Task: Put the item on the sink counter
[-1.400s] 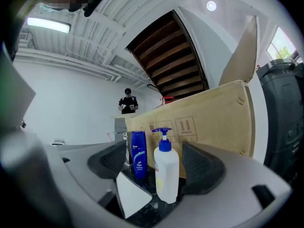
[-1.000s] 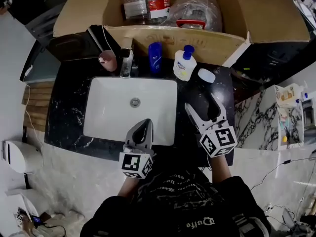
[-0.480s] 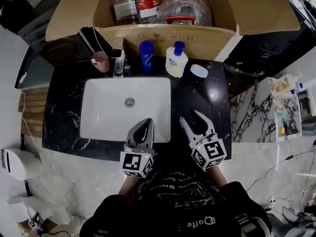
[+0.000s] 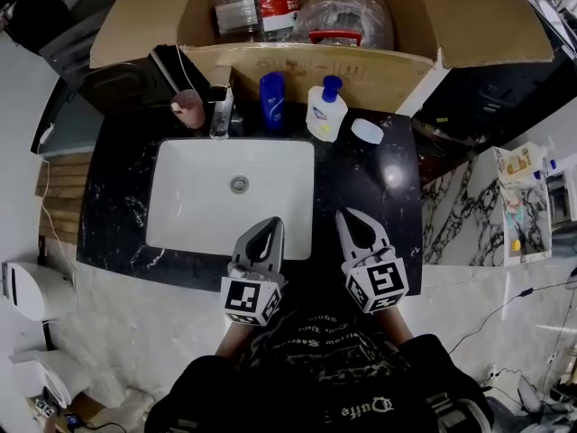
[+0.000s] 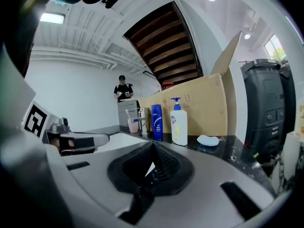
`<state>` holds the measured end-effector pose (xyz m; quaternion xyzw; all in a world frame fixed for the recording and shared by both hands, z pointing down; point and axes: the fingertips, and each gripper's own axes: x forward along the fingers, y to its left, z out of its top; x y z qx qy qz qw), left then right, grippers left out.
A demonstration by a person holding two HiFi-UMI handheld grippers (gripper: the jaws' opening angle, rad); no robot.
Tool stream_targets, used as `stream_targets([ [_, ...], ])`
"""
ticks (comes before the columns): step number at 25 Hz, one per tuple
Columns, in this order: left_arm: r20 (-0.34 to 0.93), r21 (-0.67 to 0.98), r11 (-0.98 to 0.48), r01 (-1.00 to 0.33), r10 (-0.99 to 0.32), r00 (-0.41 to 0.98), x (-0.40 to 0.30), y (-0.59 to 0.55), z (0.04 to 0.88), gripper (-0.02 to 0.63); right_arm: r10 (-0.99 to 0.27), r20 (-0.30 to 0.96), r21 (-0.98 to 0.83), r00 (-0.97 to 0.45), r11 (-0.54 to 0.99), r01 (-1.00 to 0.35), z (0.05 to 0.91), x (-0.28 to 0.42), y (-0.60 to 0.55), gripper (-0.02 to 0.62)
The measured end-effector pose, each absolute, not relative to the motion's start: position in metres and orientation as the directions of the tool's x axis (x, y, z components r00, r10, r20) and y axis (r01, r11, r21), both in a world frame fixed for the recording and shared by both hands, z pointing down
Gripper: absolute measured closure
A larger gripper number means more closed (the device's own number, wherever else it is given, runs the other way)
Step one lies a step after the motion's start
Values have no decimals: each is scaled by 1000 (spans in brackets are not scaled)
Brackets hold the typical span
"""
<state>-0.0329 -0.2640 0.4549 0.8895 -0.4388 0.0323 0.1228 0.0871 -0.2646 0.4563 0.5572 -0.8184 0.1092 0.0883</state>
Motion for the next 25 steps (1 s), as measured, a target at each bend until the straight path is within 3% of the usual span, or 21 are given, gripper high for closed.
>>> stream_targets([
  [25,183,179,-583,-793,-772,609,-16,-264,462,598,-880,287,-72,-379,375,-924,466,94,-272,597],
])
